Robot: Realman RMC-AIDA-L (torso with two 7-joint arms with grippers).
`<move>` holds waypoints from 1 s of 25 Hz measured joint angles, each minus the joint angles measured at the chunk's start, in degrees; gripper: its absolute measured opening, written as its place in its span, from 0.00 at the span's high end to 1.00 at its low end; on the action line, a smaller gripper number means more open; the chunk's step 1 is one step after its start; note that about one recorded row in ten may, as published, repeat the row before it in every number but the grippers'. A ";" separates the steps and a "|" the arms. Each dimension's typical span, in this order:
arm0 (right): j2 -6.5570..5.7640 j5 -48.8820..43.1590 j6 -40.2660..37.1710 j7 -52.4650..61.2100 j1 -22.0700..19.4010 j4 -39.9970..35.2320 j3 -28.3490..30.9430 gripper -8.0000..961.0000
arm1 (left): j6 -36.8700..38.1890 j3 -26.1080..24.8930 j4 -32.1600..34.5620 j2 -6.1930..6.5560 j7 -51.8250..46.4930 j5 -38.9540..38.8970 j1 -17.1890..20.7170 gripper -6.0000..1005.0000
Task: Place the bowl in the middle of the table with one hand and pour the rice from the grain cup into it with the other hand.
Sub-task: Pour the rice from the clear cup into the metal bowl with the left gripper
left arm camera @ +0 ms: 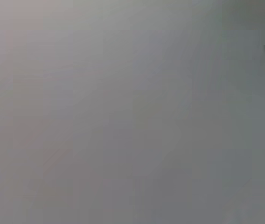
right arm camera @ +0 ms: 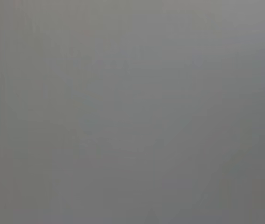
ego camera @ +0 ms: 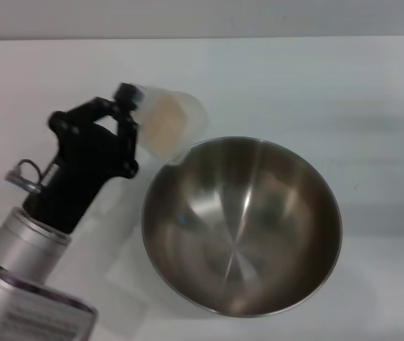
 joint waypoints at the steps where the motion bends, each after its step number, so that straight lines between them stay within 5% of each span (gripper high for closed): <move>1: -0.01 0.05 0.23 -0.09 0.14 0.01 0.44 0.56 | 0.00 0.04 0.17 0.00 2.36 1.30 -0.17 0.96; 11: 0.12 0.13 0.45 -0.14 0.26 0.26 0.87 0.56 | -1.38 0.10 0.96 0.03 29.77 11.38 -0.92 0.95; 25: -0.02 0.16 2.26 -0.26 0.69 0.48 2.32 0.56 | -2.50 0.09 1.62 0.16 49.22 15.69 -1.35 0.94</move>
